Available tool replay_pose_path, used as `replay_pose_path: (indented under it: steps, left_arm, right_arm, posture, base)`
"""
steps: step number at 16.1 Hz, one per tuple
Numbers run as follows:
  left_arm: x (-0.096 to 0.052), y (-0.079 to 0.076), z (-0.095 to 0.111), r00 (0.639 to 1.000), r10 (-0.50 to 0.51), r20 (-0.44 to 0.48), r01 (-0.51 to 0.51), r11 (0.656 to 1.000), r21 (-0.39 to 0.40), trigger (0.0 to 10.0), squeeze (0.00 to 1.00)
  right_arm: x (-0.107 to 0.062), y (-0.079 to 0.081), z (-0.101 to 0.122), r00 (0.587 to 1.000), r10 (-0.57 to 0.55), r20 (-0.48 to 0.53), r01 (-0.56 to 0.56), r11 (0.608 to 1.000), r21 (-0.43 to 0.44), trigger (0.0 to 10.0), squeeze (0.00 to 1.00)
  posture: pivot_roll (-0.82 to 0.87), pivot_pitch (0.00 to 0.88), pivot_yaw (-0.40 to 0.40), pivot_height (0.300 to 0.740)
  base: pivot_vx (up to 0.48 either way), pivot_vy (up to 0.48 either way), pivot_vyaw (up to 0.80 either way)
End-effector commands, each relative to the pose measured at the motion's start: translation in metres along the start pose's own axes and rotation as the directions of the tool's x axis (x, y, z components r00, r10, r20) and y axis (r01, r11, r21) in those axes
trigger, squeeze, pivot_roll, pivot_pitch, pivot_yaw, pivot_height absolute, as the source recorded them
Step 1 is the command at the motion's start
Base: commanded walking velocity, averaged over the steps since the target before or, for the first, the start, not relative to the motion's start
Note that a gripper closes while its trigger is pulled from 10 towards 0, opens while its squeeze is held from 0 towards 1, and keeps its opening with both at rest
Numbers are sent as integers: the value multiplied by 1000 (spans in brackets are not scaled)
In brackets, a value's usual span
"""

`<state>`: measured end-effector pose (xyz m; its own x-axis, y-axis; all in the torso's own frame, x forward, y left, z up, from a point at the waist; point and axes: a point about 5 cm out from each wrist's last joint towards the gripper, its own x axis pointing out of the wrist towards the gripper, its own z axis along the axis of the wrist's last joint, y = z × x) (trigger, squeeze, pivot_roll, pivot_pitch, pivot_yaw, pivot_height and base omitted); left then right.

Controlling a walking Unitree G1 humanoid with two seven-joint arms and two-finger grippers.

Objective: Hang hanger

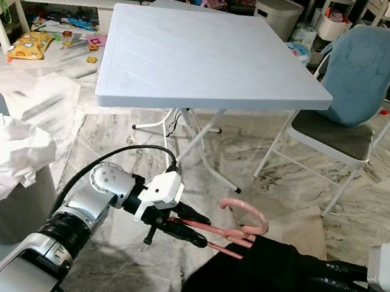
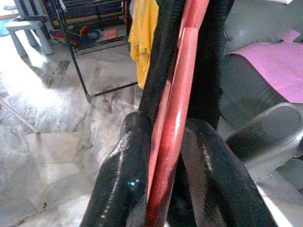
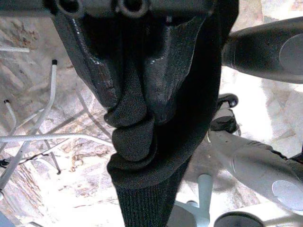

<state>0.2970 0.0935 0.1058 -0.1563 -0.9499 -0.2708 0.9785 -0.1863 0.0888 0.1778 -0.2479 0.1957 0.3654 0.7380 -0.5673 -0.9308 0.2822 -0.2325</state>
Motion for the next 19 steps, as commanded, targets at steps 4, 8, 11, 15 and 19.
replay_pose_path:
  steps: [4,8,11,15,19]
  left_arm:
    - [3,4,5,1000,-24,-15,24,1000,8,0,0]
    - [1,4,3,999,-33,-22,33,999,-6,0,0]
    - [2,7,4,1000,14,15,-13,999,-42,0,0]
    - [-2,10,1,990,130,59,-124,988,-97,0,0]
    - [-4,11,-3,969,236,78,-226,966,-125,0,0]
  right_arm:
    - [0,-2,6,1000,5,8,-5,999,-36,10000,0]
    - [2,-3,7,1000,-4,16,4,999,-42,10000,0]
    - [7,-7,3,999,-39,10,39,999,-22,10000,0]
    - [15,-16,-5,997,-81,-16,81,996,46,10000,1000]
    - [23,-26,-6,993,-118,-20,118,992,43,10000,1000]
  posture:
    - [-67,0,-25,740]
    - [-65,0,-26,740]
    - [-64,0,-30,740]
    - [-49,0,-38,740]
    - [-38,0,-49,740]
  base:
    - [0,0,0]
    - [0,0,0]
    - [0,0,0]
    - [0,0,0]
    - [0,0,0]
